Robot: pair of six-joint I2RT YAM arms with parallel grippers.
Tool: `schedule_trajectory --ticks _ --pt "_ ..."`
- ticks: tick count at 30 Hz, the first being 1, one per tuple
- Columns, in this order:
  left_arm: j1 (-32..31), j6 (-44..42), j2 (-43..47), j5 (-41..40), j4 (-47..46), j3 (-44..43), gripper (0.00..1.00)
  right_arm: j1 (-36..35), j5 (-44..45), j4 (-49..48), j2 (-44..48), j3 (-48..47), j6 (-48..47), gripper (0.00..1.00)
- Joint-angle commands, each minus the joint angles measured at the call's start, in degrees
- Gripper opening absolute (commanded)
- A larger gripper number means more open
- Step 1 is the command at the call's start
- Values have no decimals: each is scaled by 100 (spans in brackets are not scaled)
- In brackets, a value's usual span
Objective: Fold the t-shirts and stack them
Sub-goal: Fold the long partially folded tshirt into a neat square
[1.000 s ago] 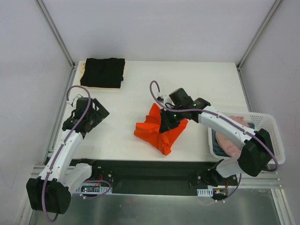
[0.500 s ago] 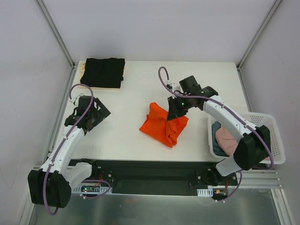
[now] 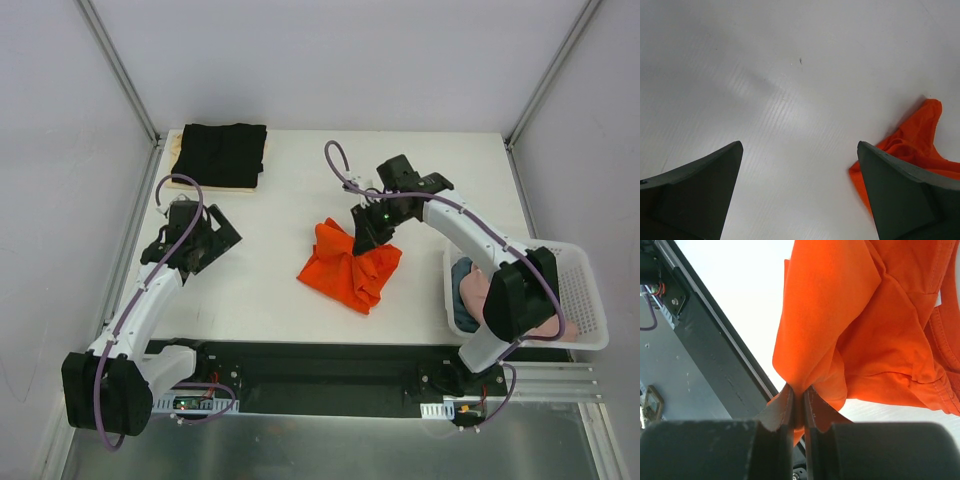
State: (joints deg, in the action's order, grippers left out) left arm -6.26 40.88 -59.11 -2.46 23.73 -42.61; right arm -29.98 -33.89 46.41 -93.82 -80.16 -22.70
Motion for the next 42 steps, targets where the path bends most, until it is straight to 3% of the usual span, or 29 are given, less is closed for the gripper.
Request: schedule_trajectory --ticks 1,11,19,23,24,25,28,31,33,38,42 --pt "55 -177 119 237 -289 -63 99 1 -338 96 277 -210 -533 5" --pt "55 -274 40 588 -536 -116 99 264 -117 342 -250 -685 -955 7" --pt "55 -318 -92 712 -632 -213 99 774 -241 438 -1208 -1098 -1044 13" --pt "55 -318 -135 878 -711 -256 99 1028 293 570 -1656 -1545 -1280 30" --pt "55 -318 -170 922 -738 -265 99 1133 426 658 -1892 -1877 -1342 37" --pt "55 -318 -188 1027 -755 -265 99 1178 575 815 -2016 -2089 -1395 54" --pt "46 -300 -276 1351 -904 -300 99 1345 988 1175 -2438 -2784 -1422 73" --pt "-32 -300 -381 1634 -1142 -327 99 1372 1436 1300 -2475 -3058 -1334 85" --pt "-164 -292 -530 1775 -1256 -397 99 1372 1613 1213 -2204 -2997 -1071 96" --pt "-1058 -292 -996 1801 -1458 -730 99 1354 1641 -16 -939 -1461 219 97" --pt "-1727 -186 -1768 2431 -1853 -1021 99 1337 668 -1533 728 322 1767 97"
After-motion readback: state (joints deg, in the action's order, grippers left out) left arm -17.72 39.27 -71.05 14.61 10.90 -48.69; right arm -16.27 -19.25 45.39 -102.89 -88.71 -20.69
